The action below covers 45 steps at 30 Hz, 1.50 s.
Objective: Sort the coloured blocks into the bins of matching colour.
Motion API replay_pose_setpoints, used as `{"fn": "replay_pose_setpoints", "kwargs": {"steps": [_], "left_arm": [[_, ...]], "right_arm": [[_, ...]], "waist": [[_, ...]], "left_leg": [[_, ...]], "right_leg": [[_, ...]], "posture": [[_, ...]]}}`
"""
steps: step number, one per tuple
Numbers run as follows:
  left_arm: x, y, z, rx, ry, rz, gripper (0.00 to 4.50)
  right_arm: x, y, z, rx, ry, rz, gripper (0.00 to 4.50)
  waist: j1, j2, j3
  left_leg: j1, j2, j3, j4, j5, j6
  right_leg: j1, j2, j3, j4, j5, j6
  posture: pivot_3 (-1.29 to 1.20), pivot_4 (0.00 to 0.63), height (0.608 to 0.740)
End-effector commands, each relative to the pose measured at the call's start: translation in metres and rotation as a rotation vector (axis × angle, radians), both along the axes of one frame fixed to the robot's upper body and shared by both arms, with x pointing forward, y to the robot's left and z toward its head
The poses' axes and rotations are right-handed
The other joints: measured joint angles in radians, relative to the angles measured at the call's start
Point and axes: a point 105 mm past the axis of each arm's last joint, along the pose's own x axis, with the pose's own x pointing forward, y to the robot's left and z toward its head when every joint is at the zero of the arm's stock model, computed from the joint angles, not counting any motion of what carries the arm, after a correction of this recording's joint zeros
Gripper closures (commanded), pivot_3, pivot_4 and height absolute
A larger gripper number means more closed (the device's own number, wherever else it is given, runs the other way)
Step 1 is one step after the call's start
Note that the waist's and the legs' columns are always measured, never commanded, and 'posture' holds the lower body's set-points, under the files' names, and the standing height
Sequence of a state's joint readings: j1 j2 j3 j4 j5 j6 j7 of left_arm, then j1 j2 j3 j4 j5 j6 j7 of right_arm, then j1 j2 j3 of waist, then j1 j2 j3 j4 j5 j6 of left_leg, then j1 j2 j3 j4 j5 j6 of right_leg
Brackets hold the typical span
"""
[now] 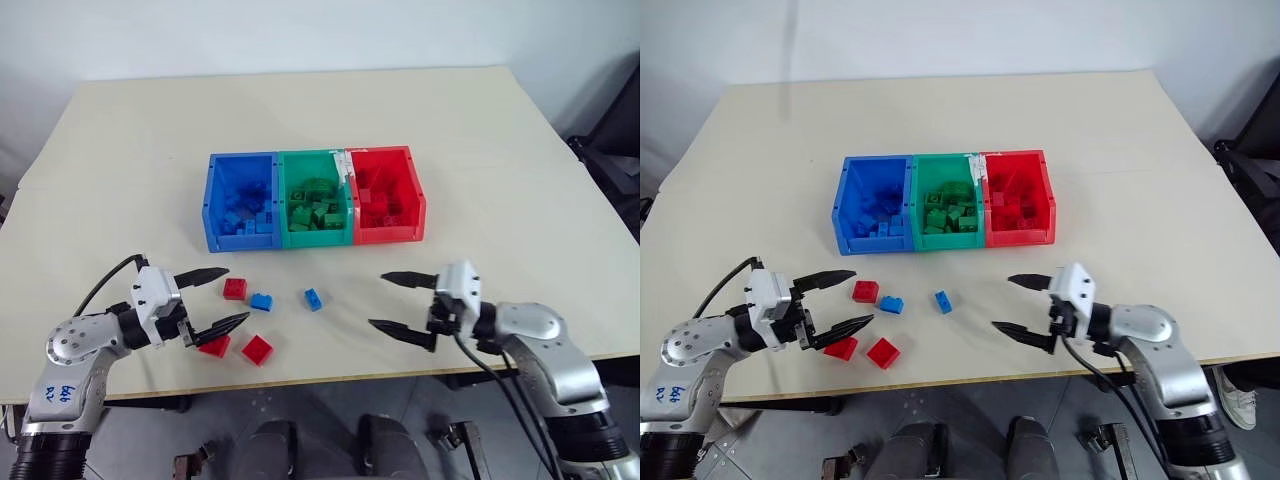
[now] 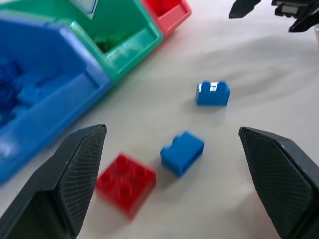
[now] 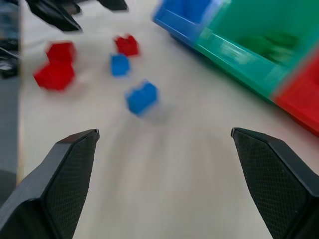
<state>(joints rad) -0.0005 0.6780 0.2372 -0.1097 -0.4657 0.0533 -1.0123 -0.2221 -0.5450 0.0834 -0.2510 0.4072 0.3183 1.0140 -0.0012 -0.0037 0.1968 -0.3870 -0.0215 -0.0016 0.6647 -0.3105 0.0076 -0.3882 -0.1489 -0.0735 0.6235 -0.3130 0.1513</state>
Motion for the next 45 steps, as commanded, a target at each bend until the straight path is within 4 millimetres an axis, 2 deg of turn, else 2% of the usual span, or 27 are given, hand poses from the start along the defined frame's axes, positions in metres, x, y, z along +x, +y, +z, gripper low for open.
{"fn": "replay_pose_setpoints", "kwargs": {"steps": [1,7,11,12,15,18,24,27,30,34,37,40,45], "left_arm": [[-0.006,0.011,0.009,-0.006,-0.038,0.046,0.00],[-0.019,0.018,0.005,-0.008,-0.010,0.095,0.00],[-0.024,0.020,0.004,-0.005,-0.010,0.120,0.00],[-0.025,0.021,0.004,-0.004,-0.011,0.126,0.00],[-0.027,0.021,0.004,-0.004,-0.012,0.134,0.00],[-0.028,0.022,0.004,-0.002,-0.012,0.140,0.00],[-0.025,0.023,0.004,-0.006,-0.025,0.152,0.00],[-0.022,0.022,0.004,-0.016,-0.030,0.158,0.00],[-0.018,0.024,0.007,-0.050,-0.044,0.183,0.00],[-0.012,0.030,0.014,-0.095,-0.067,0.231,0.00],[-0.009,0.035,0.016,-0.108,-0.076,0.257,0.00],[-0.009,0.039,0.018,-0.117,-0.085,0.283,0.00],[-0.011,0.049,0.021,-0.140,-0.104,0.356,0.00]], "right_arm": [[0.006,0.028,0.005,0.005,0.008,0.009,0.06],[0.032,0.066,-0.014,-0.076,-0.001,-0.059,0.06],[0.036,0.078,-0.019,-0.104,-0.007,-0.073,0.06],[0.038,0.078,-0.020,-0.110,-0.012,-0.086,0.23],[0.041,0.075,-0.026,-0.144,-0.014,-0.113,0.99],[0.040,0.070,-0.028,-0.161,-0.013,-0.119,2.02],[0.036,0.065,-0.015,-0.159,-0.081,-0.097,4.03],[0.039,0.074,0.001,-0.118,-0.090,-0.074,4.02],[0.050,0.092,0.027,-0.053,-0.122,-0.061,4.02],[0.074,0.121,0.058,-0.021,-0.165,-0.059,4.02],[0.091,0.147,0.074,-0.025,-0.195,-0.063,4.02],[0.103,0.167,0.084,-0.019,-0.221,-0.073,4.02],[0.116,0.187,0.090,-0.008,-0.228,-0.094,4.02]], "waist": [[0.002,0.000,0.000],[-0.001,-0.001,0.000],[-0.001,-0.001,0.000],[-0.003,-0.001,0.000],[-0.003,-0.001,0.000],[-0.003,-0.001,0.000],[-0.002,-0.001,0.000],[-0.003,-0.001,0.000],[-0.010,-0.001,0.000],[-0.026,-0.001,0.000],[-0.031,-0.001,0.000],[-0.037,-0.001,0.000],[-0.045,-0.001,0.000]], "left_leg": [[0.000,0.000,-0.001,0.000,0.000,0.000],[-0.001,-0.001,-0.001,0.000,0.000,0.000],[-0.002,-0.001,-0.001,0.000,-0.001,0.001],[-0.002,-0.001,-0.001,0.000,-0.001,0.001],[-0.002,-0.001,0.000,0.000,-0.001,0.001],[-0.002,-0.001,0.000,0.000,-0.001,0.001],[-0.002,-0.001,0.000,0.000,-0.001,0.001],[-0.002,-0.001,0.000,0.000,-0.001,0.001],[-0.002,0.000,0.001,0.000,-0.001,0.001],[-0.002,0.000,0.001,0.000,-0.001,0.000],[-0.002,0.000,0.001,-0.001,-0.001,0.000],[-0.002,0.000,0.001,-0.001,-0.001,0.000],[-0.002,-0.001,0.000,-0.002,-0.001,0.000]], "right_leg": [[0.000,0.000,0.000,0.000,0.000,0.000],[-0.001,0.000,0.000,0.001,0.000,0.000],[-0.003,0.000,0.000,0.002,0.000,0.000],[-0.003,0.000,0.000,0.002,0.000,0.000],[-0.003,0.000,0.000,0.002,0.000,0.000],[-0.003,0.000,0.001,0.002,0.000,0.000],[-0.003,0.000,0.001,0.002,0.000,0.000],[-0.003,0.000,0.001,0.002,0.000,0.000],[-0.004,0.000,0.001,0.002,0.000,0.000],[-0.004,0.001,0.001,0.003,0.000,0.000],[-0.005,0.000,0.000,0.004,0.000,-0.001],[-0.005,0.000,0.000,0.004,0.000,-0.001],[-0.006,0.000,-0.001,0.004,0.000,-0.001]], "posture": [[0.00,0.150,0.740],[0.00,0.150,0.740],[0.00,0.150,0.740],[0.00,0.150,0.740],[0.00,0.150,0.740],[0.00,0.150,0.740],[0.00,0.150,0.740],[0.00,0.150,0.740],[0.00,0.150,0.740],[0.00,0.150,0.740],[0.00,0.150,0.740],[0.00,0.150,0.740],[0.00,0.150,0.740]]}}
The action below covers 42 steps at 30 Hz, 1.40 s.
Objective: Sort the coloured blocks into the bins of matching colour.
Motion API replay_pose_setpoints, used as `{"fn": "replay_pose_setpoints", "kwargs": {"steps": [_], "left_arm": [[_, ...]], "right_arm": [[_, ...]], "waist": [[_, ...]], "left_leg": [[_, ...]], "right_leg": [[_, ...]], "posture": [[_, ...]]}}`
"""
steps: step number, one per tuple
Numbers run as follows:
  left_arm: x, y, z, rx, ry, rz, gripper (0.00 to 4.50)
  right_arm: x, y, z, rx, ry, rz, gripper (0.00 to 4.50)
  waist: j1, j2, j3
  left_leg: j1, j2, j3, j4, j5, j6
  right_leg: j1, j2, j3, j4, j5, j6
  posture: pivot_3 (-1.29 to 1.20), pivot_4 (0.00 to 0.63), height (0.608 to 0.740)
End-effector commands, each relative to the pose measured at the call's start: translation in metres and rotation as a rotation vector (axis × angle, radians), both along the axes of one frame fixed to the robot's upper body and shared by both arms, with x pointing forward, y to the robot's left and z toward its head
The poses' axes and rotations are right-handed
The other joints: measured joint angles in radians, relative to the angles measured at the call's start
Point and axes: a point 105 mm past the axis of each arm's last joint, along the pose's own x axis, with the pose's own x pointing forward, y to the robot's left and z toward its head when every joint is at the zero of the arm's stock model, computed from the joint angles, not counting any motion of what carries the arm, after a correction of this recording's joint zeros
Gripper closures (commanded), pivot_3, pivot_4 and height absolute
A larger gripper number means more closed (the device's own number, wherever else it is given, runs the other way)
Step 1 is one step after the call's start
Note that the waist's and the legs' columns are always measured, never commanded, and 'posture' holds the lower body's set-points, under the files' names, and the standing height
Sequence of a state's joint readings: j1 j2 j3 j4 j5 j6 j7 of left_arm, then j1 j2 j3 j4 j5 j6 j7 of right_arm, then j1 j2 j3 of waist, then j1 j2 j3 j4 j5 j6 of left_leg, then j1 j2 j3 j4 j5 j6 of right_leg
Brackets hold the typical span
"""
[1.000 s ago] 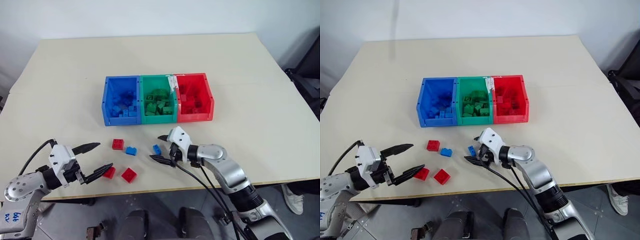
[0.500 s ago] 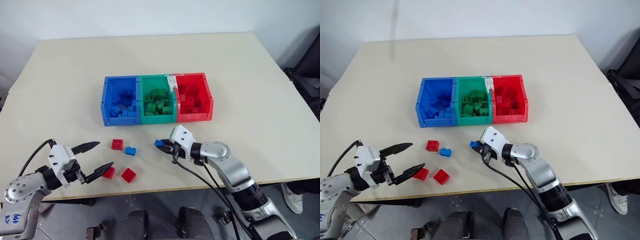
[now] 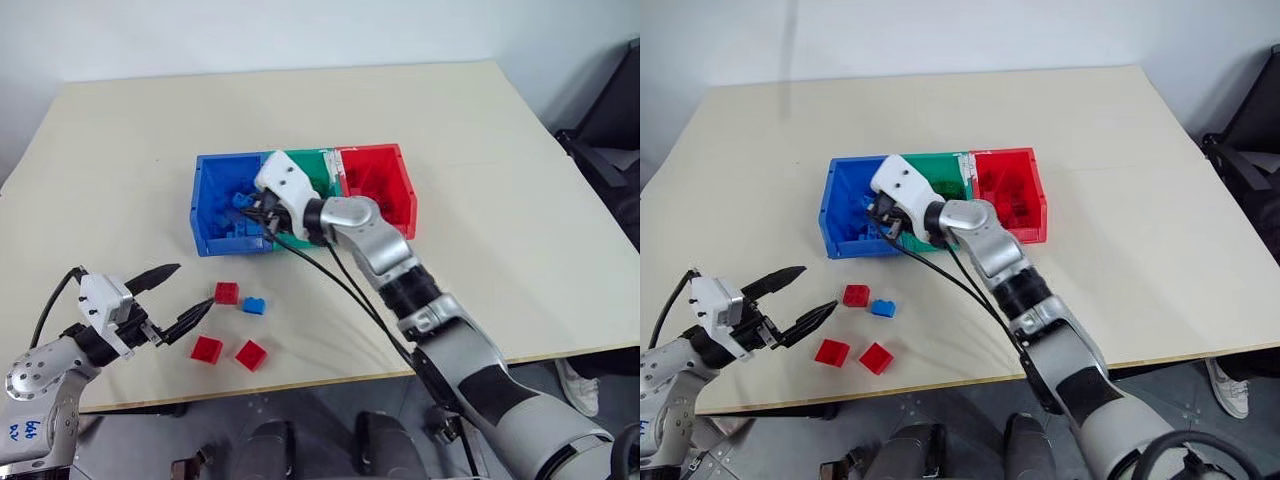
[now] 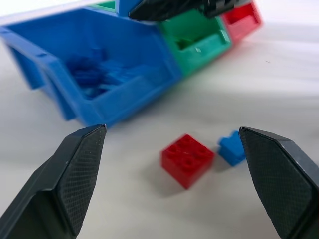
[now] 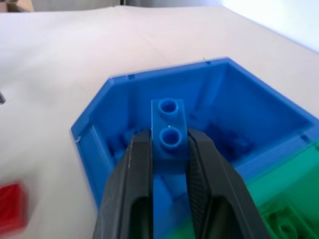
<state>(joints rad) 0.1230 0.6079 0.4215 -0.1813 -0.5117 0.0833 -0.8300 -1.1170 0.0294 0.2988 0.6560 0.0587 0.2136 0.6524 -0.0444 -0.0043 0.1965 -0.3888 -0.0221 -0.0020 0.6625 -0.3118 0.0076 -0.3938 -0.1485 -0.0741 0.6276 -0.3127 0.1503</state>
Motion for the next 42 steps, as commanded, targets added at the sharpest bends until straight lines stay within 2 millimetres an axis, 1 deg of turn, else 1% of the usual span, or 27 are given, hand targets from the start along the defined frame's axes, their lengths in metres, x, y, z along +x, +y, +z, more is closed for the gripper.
{"fn": "replay_pose_setpoints", "kwargs": {"steps": [1,2,3,6,9,11,12,15,17,19,20,22,25,26,28,30,32,35,38,40,42], "left_arm": [[-0.006,0.008,0.008,-0.020,-0.038,0.051,0.00],[-0.007,0.008,0.007,-0.021,-0.034,0.054,0.00],[-0.009,0.008,0.006,-0.021,-0.032,0.055,0.00],[-0.010,0.007,0.005,-0.020,-0.031,0.059,0.00],[-0.010,0.007,0.006,-0.020,-0.030,0.060,0.00],[-0.010,0.007,0.007,-0.019,-0.030,0.059,0.00],[-0.010,0.007,0.008,-0.017,-0.029,0.056,0.00],[-0.007,0.007,0.010,-0.010,-0.025,0.040,0.00],[-0.006,0.004,0.009,-0.008,-0.003,-0.002,0.00],[-0.006,-0.001,0.009,0.004,0.018,-0.051,0.00],[-0.005,-0.003,0.009,0.010,0.026,-0.065,0.00],[-0.001,-0.002,0.010,0.020,0.033,-0.076,0.00],[0.004,0.001,0.011,0.036,0.031,-0.079,0.00],[0.005,0.002,0.011,0.038,0.029,-0.079,0.00],[0.007,0.003,0.012,0.050,0.023,-0.084,0.00],[0.008,0.005,0.013,0.068,0.014,-0.083,0.00],[0.009,0.011,0.011,0.112,0.011,-0.072,0.00],[0.007,0.018,0.009,0.152,0.027,-0.085,0.00],[-0.001,0.020,0.005,0.221,0.091,-0.170,0.00],[0.000,0.018,0.007,0.232,0.105,-0.196,0.00],[0.003,0.005,0.013,0.254,0.091,-0.259,0.00]], "right_arm": [[0.003,0.009,0.014,0.051,-0.040,0.003,3.67],[0.002,0.011,0.015,0.058,-0.042,0.011,3.27],[0.001,0.012,0.015,0.063,-0.044,0.017,3.00],[0.000,0.011,0.018,0.076,-0.050,0.031,1.97],[-0.007,-0.001,0.033,0.141,-0.097,0.088,0.92],[-0.013,-0.009,0.038,0.158,-0.112,0.124,0.21],[-0.018,-0.017,0.040,0.162,-0.130,0.154,0.02],[-0.029,-0.047,0.041,0.157,-0.179,0.198,0.02],[-0.039,-0.075,0.035,0.149,-0.192,0.231,0.02],[-0.062,-0.104,0.033,0.196,-0.200,0.335,0.02],[-0.066,-0.120,0.027,0.188,-0.177,0.328,0.02],[-0.076,-0.147,0.017,0.156,-0.164,0.327,0.02],[-0.087,-0.178,-0.003,0.085,-0.118,0.300,0.02],[-0.091,-0.184,-0.006,0.080,-0.107,0.300,0.02],[-0.103,-0.205,-0.023,0.046,-0.080,0.285,0.02],[-0.111,-0.220,-0.035,0.018,-0.058,0.273,0.02],[-0.119,-0.238,-0.049,0.008,-0.017,0.227,0.02],[-0.126,-0.250,-0.058,-0.007,-0.005,0.200,0.02],[-0.127,-0.253,-0.054,0.014,-0.022,0.181,0.02],[-0.126,-0.253,-0.051,0.025,-0.025,0.175,0.02],[-0.129,-0.252,-0.050,0.029,-0.020,0.179,0.02]], "waist": [[-0.003,0.000,0.000],[-0.005,0.000,0.000],[-0.009,0.000,0.000],[-0.012,0.000,0.000],[-0.012,0.000,0.000],[-0.010,0.000,0.000],[-0.009,0.000,0.000],[-0.006,0.000,0.000],[0.000,0.000,0.000],[0.008,0.000,0.000],[0.013,0.000,0.000],[0.018,0.000,0.000],[0.018,0.000,0.000],[0.018,0.000,0.000],[0.018,0.000,0.000],[0.020,0.000,0.000],[0.022,0.000,0.000],[0.022,0.000,0.000],[0.018,0.000,0.000],[0.020,0.000,0.000],[0.024,0.000,0.000]], "left_leg": [[0.000,0.000,0.000,0.000,0.000,0.000],[0.000,0.000,0.000,0.000,0.000,0.000],[0.000,0.000,-0.001,0.000,0.000,0.000],[0.000,0.000,-0.001,0.000,0.000,0.000],[0.000,0.000,0.000,0.000,0.000,0.000],[0.000,0.000,-0.001,0.000,-0.001,0.000],[0.000,0.000,-0.001,0.000,-0.001,0.000],[0.000,0.000,-0.001,0.000,-0.001,0.000],[0.000,0.000,-0.001,0.000,-0.001,0.000],[0.000,0.000,0.000,0.000,-0.001,0.001],[0.000,0.000,0.000,0.000,-0.001,0.001],[0.000,0.000,0.000,0.000,-0.002,0.001],[0.000,0.000,0.003,0.002,-0.002,0.002],[0.000,0.001,0.003,0.002,-0.002,0.002],[0.001,0.001,0.005,0.002,-0.002,0.002],[0.001,0.001,0.006,0.001,-0.003,0.002],[0.001,0.001,0.007,0.002,-0.003,0.003],[0.001,0.001,0.009,0.002,-0.003,0.003],[0.002,0.002,0.010,0.003,-0.003,0.003],[0.002,0.003,0.010,0.003,-0.003,0.003],[0.002,0.003,0.010,0.003,-0.003,0.003]], "right_leg": [[0.000,0.000,0.000,0.000,0.000,0.000],[0.000,0.000,0.000,0.000,0.000,0.000],[0.000,0.000,0.000,0.000,0.000,0.000],[0.000,0.000,0.000,0.000,0.000,0.000],[0.000,0.000,0.000,0.000,0.000,0.000],[0.000,0.000,0.000,0.000,0.000,0.000],[0.000,0.000,0.000,0.000,0.000,0.000],[0.000,-0.001,0.000,0.000,0.000,0.000],[0.001,-0.001,0.000,0.000,0.000,0.000],[0.001,0.000,0.000,-0.001,0.000,0.000],[0.001,-0.001,0.000,-0.001,0.000,0.000],[0.001,-0.001,0.000,-0.002,0.000,0.000],[0.002,-0.001,0.000,-0.003,0.000,0.000],[0.002,-0.001,0.000,-0.003,0.000,0.000],[0.002,0.000,0.000,-0.003,0.000,0.000],[0.002,-0.001,0.000,-0.004,0.000,0.000],[0.002,-0.001,0.000,-0.004,0.000,0.001],[0.003,-0.001,0.000,-0.005,0.001,0.001],[0.004,-0.001,0.000,-0.005,0.001,0.001],[0.003,-0.001,0.000,-0.005,0.001,0.001],[0.004,-0.001,0.000,-0.005,0.001,0.001]], "posture": [[0.00,0.150,0.740],[0.00,0.150,0.740],[0.00,0.150,0.740],[0.00,0.150,0.740],[0.00,0.150,0.740],[0.00,0.150,0.740],[0.00,0.150,0.740],[0.00,0.150,0.740],[0.00,0.150,0.740],[0.00,0.150,0.740],[0.00,0.150,0.740],[0.00,0.150,0.740],[0.00,0.150,0.740],[0.00,0.150,0.740],[0.00,0.150,0.740],[0.00,0.150,0.740],[0.00,0.150,0.740],[0.00,0.150,0.740],[0.00,0.150,0.740],[0.00,0.150,0.740],[0.00,0.150,0.740]]}}
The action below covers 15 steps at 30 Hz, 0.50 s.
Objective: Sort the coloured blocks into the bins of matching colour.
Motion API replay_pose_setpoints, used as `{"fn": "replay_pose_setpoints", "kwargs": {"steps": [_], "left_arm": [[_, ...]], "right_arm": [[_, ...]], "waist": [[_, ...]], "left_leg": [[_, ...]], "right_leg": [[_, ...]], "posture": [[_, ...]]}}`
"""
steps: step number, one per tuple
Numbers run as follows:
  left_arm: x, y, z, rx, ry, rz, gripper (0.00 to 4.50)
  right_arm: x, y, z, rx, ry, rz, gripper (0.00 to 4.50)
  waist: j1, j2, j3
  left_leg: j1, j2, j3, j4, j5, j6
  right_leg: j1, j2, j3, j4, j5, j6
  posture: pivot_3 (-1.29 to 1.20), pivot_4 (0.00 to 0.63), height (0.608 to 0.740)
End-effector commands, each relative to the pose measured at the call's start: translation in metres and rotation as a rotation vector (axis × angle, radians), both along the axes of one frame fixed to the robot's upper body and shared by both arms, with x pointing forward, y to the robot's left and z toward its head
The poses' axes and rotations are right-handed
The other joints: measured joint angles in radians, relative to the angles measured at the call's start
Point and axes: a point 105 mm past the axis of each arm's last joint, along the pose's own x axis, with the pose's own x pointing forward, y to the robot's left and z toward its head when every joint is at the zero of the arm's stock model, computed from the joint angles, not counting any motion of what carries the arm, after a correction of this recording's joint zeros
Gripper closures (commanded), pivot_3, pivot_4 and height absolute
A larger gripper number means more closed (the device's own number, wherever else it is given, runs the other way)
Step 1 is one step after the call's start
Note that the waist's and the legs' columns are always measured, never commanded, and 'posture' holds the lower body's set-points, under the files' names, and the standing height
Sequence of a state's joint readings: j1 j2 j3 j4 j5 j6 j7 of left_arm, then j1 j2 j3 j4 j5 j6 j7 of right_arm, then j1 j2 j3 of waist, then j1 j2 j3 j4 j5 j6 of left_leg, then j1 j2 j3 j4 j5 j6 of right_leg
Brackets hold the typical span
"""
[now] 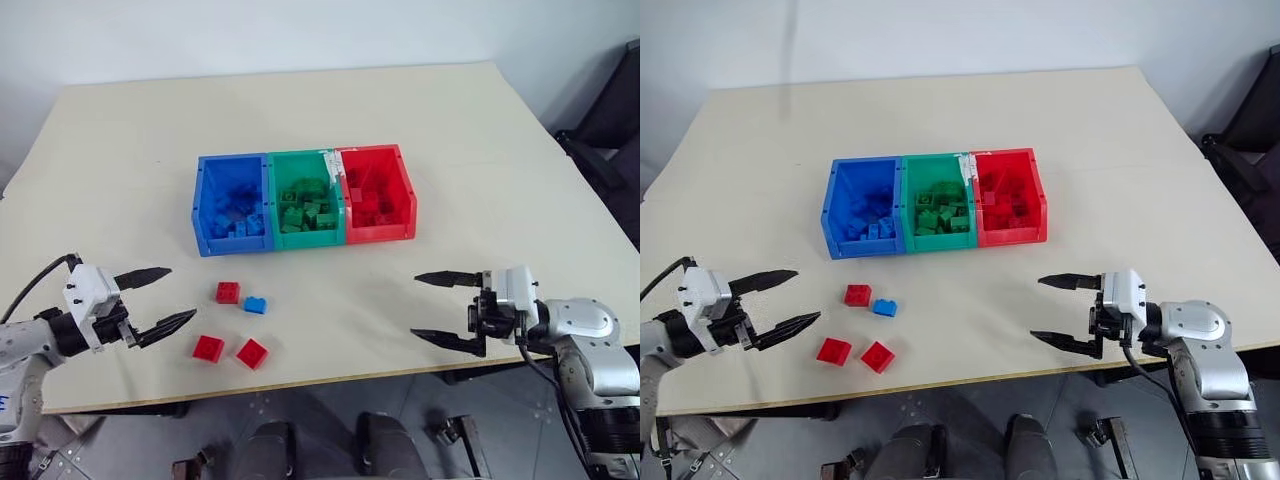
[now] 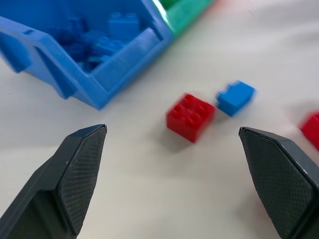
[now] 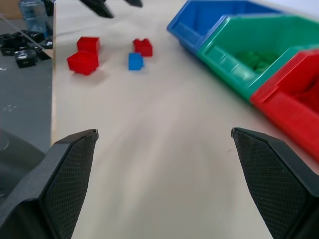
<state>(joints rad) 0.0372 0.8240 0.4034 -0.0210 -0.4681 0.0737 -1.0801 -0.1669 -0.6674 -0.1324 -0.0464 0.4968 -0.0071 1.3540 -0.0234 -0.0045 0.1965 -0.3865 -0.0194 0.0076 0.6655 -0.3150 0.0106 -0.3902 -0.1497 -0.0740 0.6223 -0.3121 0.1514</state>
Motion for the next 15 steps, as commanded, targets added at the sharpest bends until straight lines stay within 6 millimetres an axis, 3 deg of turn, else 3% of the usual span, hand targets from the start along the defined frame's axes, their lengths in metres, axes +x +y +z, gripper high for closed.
{"fn": "replay_pose_setpoints", "kwargs": {"steps": [1,10,15], "left_arm": [[0.003,-0.024,0.012,0.035,-0.016,-0.130,0.00],[0.016,-0.099,0.004,0.276,0.084,-0.452,0.00],[0.038,-0.111,-0.004,0.410,0.071,-0.450,0.00]], "right_arm": [[-0.007,0.001,0.015,0.014,-0.047,0.011,0.02],[-0.018,0.005,0.028,0.038,-0.043,0.007,0.02],[-0.023,0.008,0.035,0.049,-0.053,-0.011,0.02]], "waist": [[0.011,0.000,0.000],[0.046,0.000,0.000],[0.046,0.000,0.000]], "left_leg": [[0.000,0.000,0.000,0.000,0.000,0.000],[-0.001,-0.002,0.000,0.002,0.000,0.000],[-0.001,-0.003,0.002,0.002,0.000,0.000]], "right_leg": [[0.000,0.000,0.000,0.000,0.000,0.000],[0.000,0.001,0.000,0.000,0.001,0.001],[0.000,0.001,0.000,0.001,0.001,0.001]], "posture": [[0.00,0.150,0.740],[0.00,0.150,0.740],[0.00,0.150,0.740]]}}
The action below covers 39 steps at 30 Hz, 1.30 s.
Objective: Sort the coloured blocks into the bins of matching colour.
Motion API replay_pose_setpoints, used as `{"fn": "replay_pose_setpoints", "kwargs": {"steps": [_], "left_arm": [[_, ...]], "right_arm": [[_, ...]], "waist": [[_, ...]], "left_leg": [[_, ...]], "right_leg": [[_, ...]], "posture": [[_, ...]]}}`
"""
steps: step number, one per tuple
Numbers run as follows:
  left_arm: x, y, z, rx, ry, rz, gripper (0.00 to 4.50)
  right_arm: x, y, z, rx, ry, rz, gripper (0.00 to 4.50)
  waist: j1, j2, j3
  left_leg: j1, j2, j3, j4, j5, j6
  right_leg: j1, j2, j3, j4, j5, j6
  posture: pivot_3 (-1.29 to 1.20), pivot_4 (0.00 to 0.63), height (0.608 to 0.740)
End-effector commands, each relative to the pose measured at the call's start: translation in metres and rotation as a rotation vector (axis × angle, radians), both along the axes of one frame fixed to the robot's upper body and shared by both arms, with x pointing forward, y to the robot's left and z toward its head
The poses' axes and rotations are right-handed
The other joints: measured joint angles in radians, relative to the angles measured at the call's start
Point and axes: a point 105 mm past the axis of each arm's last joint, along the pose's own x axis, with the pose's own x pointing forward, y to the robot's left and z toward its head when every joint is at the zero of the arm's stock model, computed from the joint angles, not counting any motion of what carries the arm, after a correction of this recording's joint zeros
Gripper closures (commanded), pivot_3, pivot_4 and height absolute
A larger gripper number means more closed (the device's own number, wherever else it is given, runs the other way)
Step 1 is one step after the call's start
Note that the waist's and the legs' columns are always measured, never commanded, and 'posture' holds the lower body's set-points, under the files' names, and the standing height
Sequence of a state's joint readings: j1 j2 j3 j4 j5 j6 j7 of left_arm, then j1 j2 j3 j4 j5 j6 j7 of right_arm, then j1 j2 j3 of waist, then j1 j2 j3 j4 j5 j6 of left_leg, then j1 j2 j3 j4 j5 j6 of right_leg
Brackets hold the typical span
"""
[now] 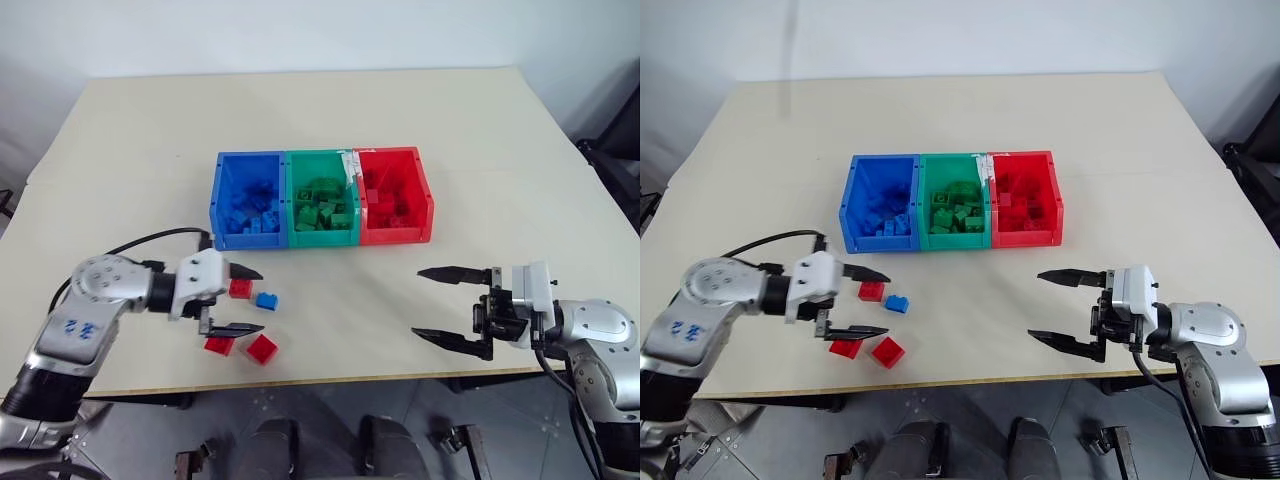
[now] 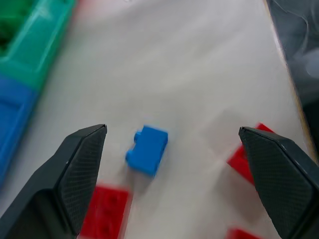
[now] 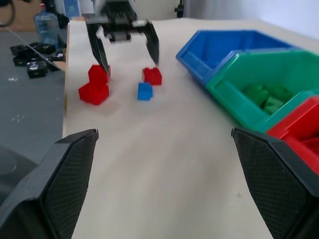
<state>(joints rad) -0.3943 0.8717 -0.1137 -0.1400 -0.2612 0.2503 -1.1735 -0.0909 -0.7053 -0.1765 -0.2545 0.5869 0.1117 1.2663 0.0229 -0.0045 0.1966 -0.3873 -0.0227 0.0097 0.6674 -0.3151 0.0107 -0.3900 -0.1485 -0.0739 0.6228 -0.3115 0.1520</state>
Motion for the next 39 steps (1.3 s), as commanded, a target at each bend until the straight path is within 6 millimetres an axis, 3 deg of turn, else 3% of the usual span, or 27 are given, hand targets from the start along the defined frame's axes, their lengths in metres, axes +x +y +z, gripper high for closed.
{"fn": "replay_pose_setpoints", "kwargs": {"steps": [1,9,12,21,26,31,36,39], "left_arm": [[0.015,-0.003,-0.005,0.080,-0.046,-0.001,0.00],[0.031,-0.011,-0.015,0.143,-0.031,-0.015,0.00],[0.029,-0.010,-0.019,0.183,-0.007,-0.041,0.60],[0.023,-0.015,-0.021,0.168,0.004,-0.077,3.48],[0.023,-0.021,-0.005,0.055,-0.060,-0.074,3.55],[0.028,-0.024,0.035,-0.271,-0.112,0.017,3.55],[0.053,-0.001,0.078,-0.596,-0.168,0.275,3.55],[0.078,0.005,0.081,-0.599,-0.175,0.422,3.55]], "right_arm": [[-0.007,0.000,0.013,0.013,-0.042,-0.013,0.02],[-0.012,0.005,0.014,0.025,-0.039,-0.031,0.02],[-0.012,0.006,0.015,0.028,-0.038,-0.034,0.00],[-0.014,0.006,0.015,0.029,-0.030,-0.033,0.00],[-0.009,0.004,0.025,0.092,-0.054,-0.079,0.00],[-0.007,0.006,0.037,0.155,-0.088,-0.117,0.00],[-0.007,0.012,0.049,0.218,-0.149,-0.141,0.00],[-0.006,0.012,0.050,0.220,-0.157,-0.150,0.00]], "waist": [[0.000,0.000,0.000],[0.001,0.000,0.000],[0.001,0.000,0.000],[0.002,0.000,0.000],[0.002,0.000,0.000],[0.002,0.000,0.000],[0.001,0.000,0.000],[0.007,0.000,0.000]], "left_leg": [[0.000,0.000,0.000,0.000,0.000,0.000],[-0.001,-0.001,0.001,0.002,0.000,0.000],[-0.002,-0.001,0.001,0.003,0.000,0.000],[-0.002,0.000,0.000,0.006,0.000,0.001],[-0.002,0.001,-0.001,0.008,-0.001,0.002],[-0.003,0.002,-0.005,0.010,-0.001,0.002],[-0.003,0.002,-0.006,0.012,-0.001,0.002],[-0.003,0.002,-0.008,0.013,-0.001,0.002]], "right_leg": [[0.000,0.000,0.000,0.000,0.000,0.000],[0.000,0.000,-0.001,0.000,0.000,0.000],[0.000,0.000,-0.001,0.000,0.000,0.000],[0.001,0.000,-0.001,0.002,0.000,0.000],[0.001,0.000,-0.001,0.002,0.000,0.000],[0.001,0.000,-0.002,0.003,0.000,0.000],[0.002,0.000,-0.002,0.004,0.000,0.001],[0.003,0.000,-0.003,0.004,0.001,0.002]], "posture": [[0.00,0.150,0.740],[0.00,0.150,0.740],[0.00,0.150,0.740],[0.00,0.150,0.740],[0.00,0.150,0.740],[0.00,0.150,0.740],[0.00,0.150,0.740],[0.00,0.150,0.740]]}}
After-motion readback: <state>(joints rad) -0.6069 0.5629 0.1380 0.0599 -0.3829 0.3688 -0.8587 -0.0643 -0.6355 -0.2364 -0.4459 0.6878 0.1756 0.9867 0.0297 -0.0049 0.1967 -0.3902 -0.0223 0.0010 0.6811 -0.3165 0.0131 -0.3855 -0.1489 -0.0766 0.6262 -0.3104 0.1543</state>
